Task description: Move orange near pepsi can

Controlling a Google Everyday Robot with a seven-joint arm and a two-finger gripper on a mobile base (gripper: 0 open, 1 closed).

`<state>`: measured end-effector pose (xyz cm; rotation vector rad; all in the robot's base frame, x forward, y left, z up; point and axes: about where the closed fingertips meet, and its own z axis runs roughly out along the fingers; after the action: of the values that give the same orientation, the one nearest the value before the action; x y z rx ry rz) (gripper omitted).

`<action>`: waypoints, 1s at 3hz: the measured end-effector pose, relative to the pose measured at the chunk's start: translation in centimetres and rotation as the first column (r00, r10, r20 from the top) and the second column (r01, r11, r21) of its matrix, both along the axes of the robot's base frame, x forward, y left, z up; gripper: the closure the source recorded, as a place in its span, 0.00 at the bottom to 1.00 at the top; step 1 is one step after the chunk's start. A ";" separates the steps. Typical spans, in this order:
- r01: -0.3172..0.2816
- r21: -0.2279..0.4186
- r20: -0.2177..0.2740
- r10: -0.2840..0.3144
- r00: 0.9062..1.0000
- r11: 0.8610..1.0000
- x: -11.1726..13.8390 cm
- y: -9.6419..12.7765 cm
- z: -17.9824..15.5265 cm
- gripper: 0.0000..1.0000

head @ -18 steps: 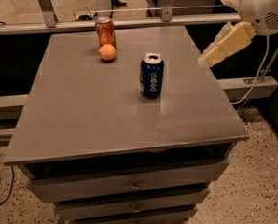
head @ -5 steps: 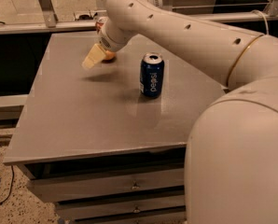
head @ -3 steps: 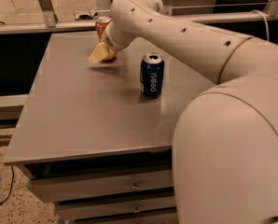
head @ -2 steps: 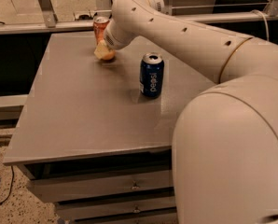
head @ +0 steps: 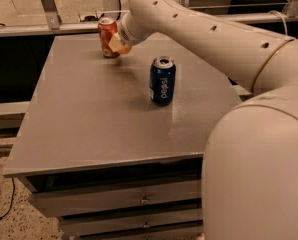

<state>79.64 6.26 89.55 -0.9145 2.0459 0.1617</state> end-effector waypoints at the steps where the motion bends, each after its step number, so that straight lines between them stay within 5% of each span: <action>1: -0.002 0.011 0.066 0.001 0.998 1.000 -0.6 -1.6 3.0 1.00; 3: -0.022 0.016 0.171 0.019 0.985 1.000 -4.0 -5.9 8.4 1.00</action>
Offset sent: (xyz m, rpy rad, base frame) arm -0.0386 -0.0627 0.1001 0.0227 -0.2051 0.0127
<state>75.64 0.34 97.94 -0.9070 1.8750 0.1081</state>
